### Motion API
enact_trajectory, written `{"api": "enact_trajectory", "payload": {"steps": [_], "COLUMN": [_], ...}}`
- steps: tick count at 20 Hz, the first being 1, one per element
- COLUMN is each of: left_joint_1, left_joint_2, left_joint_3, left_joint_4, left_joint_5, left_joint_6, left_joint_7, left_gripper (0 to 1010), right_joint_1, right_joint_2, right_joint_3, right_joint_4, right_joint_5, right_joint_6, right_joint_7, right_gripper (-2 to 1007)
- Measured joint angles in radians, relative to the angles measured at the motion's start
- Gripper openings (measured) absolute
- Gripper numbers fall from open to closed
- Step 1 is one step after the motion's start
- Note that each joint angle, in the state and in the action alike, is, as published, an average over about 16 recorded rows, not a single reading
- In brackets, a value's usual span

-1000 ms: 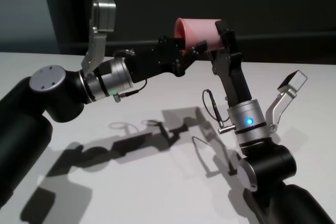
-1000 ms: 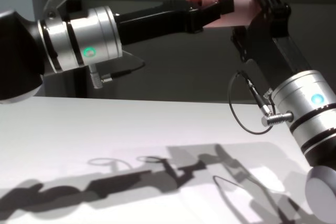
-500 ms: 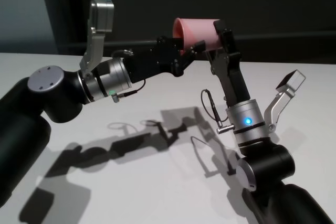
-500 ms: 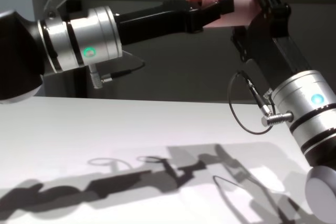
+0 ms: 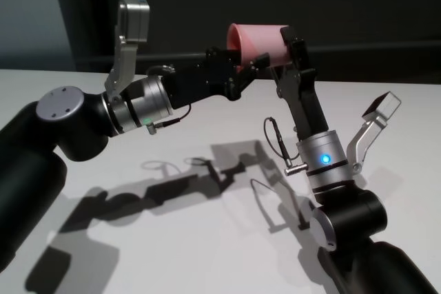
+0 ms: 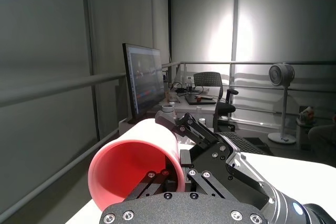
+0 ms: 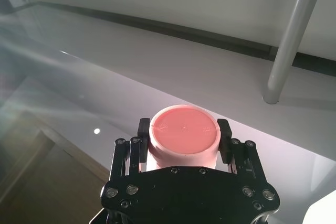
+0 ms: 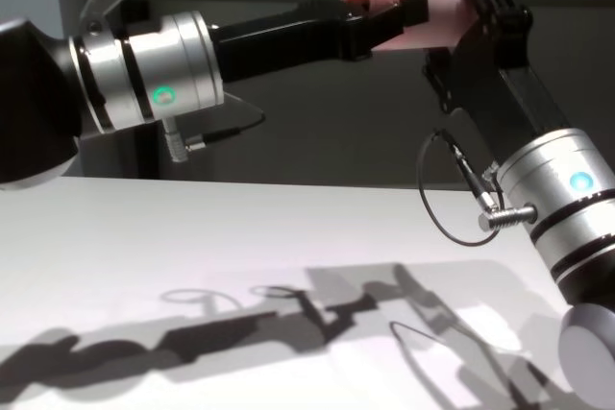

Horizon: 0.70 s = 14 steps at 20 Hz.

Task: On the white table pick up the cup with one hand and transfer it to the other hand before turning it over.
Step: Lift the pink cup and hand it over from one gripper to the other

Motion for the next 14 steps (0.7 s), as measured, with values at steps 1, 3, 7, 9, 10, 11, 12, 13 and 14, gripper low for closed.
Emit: {"api": "enact_trajectory", "payload": {"steps": [1,3,7,9,10,11,12,13,14], "left_joint_1": [0.000,0.000,0.000,0.000,0.000,0.000,0.000,0.000,0.000], "left_joint_2": [0.000,0.000,0.000,0.000,0.000,0.000,0.000,0.000,0.000], "left_joint_3": [0.000,0.000,0.000,0.000,0.000,0.000,0.000,0.000,0.000], "left_joint_4": [0.000,0.000,0.000,0.000,0.000,0.000,0.000,0.000,0.000], "left_joint_5": [0.000,0.000,0.000,0.000,0.000,0.000,0.000,0.000,0.000], "left_joint_6": [0.000,0.000,0.000,0.000,0.000,0.000,0.000,0.000,0.000], "left_joint_7": [0.000,0.000,0.000,0.000,0.001,0.001,0.001,0.001,0.001], "left_gripper": [64,83,147,193,218,246,276,308,343], "right_joint_1": [0.000,0.000,0.000,0.000,0.000,0.000,0.000,0.000,0.000], "right_joint_2": [0.000,0.000,0.000,0.000,0.000,0.000,0.000,0.000,0.000], "right_joint_3": [0.000,0.000,0.000,0.000,0.000,0.000,0.000,0.000,0.000], "right_joint_4": [0.000,0.000,0.000,0.000,0.000,0.000,0.000,0.000,0.000], "right_joint_5": [0.000,0.000,0.000,0.000,0.000,0.000,0.000,0.000,0.000], "right_joint_6": [0.000,0.000,0.000,0.000,0.000,0.001,0.001,0.001,0.001], "right_joint_7": [0.000,0.000,0.001,0.001,0.001,0.001,0.001,0.001,0.001], "right_gripper": [743,743,743,743,743,743,743,743,743]}}
